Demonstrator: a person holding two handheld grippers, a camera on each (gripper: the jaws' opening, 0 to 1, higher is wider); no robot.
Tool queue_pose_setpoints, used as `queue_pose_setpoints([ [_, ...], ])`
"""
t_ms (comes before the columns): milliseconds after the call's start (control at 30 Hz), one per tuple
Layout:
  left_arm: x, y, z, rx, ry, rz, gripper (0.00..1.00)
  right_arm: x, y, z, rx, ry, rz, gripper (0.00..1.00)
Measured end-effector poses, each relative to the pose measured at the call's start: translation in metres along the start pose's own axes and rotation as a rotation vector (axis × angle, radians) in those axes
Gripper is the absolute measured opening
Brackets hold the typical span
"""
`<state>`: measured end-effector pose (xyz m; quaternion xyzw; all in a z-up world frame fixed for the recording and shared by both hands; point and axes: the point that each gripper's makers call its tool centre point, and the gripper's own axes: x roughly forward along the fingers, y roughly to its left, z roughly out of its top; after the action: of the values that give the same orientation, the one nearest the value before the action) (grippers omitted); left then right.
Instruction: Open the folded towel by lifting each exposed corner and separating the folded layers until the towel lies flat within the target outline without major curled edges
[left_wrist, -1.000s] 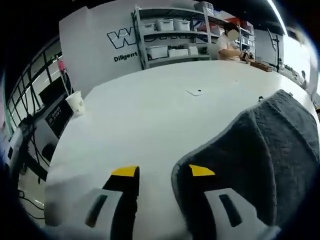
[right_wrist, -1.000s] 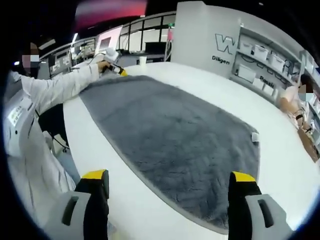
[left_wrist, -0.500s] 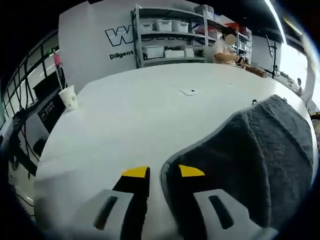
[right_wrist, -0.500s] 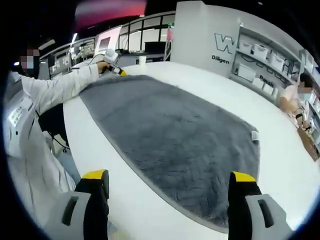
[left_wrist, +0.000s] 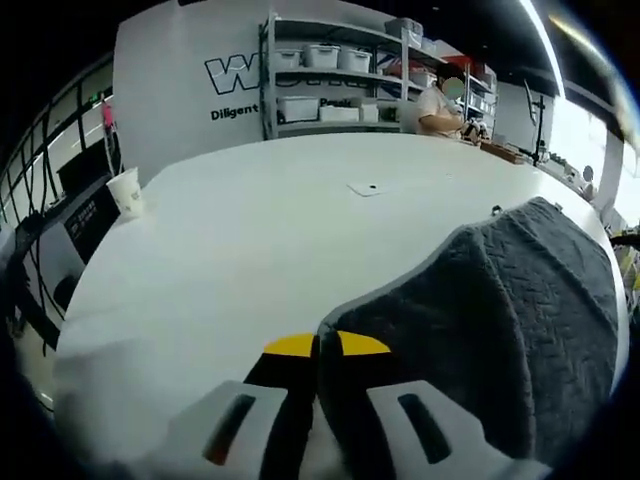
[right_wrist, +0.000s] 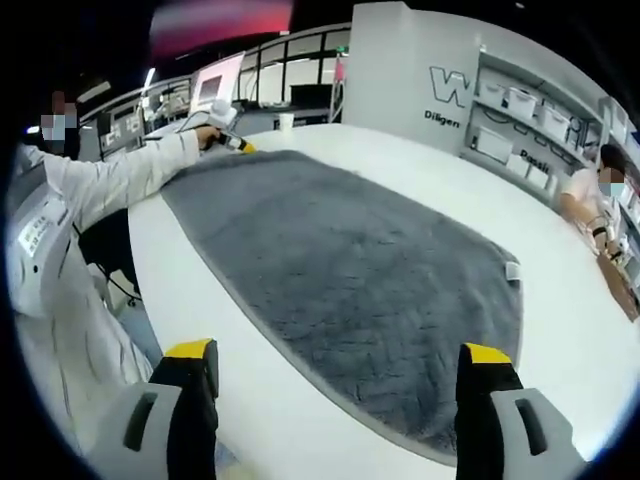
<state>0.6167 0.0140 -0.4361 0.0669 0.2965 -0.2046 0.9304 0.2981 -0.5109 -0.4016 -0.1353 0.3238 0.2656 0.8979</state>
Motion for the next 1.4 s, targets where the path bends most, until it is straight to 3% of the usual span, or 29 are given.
queue_pose_setpoints([
  [500,0.0,0.006,0.002,0.112,0.018,0.065,0.03,-0.005,-0.001,-0.003,0.004,0.001,-0.006,0.99],
  [667,-0.002,0.011,0.003,0.241,0.069,0.12,0.03,-0.006,-0.001,-0.005,0.008,0.003,-0.009,0.99],
  [1400,0.002,0.023,0.007,0.5,0.106,0.235,0.04,-0.005,-0.002,-0.009,0.016,0.011,-0.009,0.98],
])
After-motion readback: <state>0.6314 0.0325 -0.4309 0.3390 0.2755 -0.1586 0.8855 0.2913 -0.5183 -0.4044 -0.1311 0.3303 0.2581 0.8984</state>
